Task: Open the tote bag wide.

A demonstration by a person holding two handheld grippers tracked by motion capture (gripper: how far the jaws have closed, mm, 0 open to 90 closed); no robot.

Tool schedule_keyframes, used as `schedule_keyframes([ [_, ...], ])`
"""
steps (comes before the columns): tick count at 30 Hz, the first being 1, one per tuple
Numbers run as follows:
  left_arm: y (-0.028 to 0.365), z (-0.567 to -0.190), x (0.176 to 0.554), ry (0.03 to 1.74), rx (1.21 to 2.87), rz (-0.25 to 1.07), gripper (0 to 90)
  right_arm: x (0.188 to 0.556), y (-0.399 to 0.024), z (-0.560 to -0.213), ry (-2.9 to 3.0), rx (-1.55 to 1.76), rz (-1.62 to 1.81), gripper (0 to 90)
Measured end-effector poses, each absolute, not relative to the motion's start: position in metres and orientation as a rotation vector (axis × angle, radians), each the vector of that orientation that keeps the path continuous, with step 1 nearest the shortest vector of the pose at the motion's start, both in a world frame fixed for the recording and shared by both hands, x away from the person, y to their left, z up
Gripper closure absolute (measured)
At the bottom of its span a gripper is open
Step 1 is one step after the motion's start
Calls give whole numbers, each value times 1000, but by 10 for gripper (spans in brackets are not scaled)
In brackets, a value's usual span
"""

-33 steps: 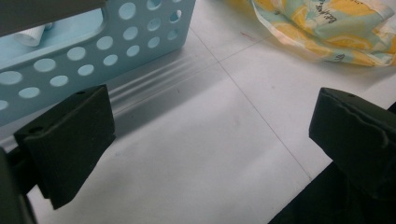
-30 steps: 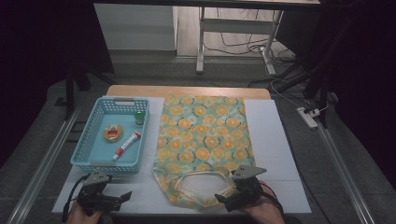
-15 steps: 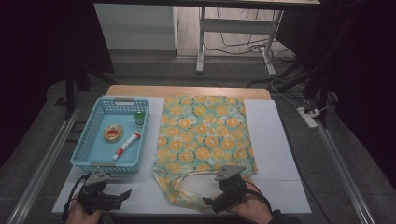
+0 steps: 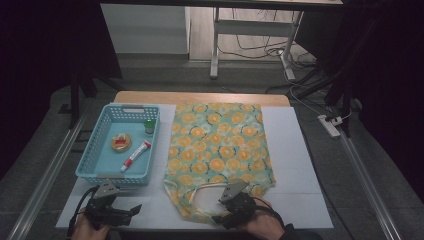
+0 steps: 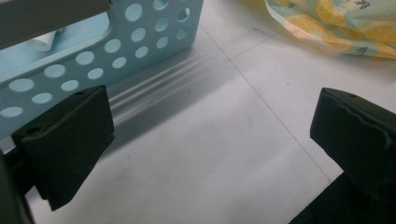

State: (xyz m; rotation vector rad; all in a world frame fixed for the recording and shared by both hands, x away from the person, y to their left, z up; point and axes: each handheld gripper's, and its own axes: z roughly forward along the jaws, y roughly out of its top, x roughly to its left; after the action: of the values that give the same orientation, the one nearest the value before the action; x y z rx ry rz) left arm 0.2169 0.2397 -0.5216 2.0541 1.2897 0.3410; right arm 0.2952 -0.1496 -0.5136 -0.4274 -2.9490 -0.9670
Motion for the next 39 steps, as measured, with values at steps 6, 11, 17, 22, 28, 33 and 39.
schedule_keyframes([
  [6,239,-522,217,1283,2061,341,1,292,-149,-514,-2936,-362,-936,828],
  [11,239,-522,217,1282,2062,338,1,296,-154,-499,-2902,-395,-1039,888],
  [17,239,-522,217,1284,2060,334,2,304,-158,-485,-2905,-411,-1114,889],
  [22,240,-522,217,1286,2057,332,2,318,-157,-473,-2925,-459,-1183,890],
  [28,240,-522,218,1287,2053,327,3,331,-156,-466,-2952,-476,-1218,892],
  [33,241,-522,218,1287,2051,323,3,345,-154,-460,-2970,-497,-1245,894],
  [39,241,-522,218,1286,2048,323,3,366,-152,-457,-2959,-542,-1278,894],
])
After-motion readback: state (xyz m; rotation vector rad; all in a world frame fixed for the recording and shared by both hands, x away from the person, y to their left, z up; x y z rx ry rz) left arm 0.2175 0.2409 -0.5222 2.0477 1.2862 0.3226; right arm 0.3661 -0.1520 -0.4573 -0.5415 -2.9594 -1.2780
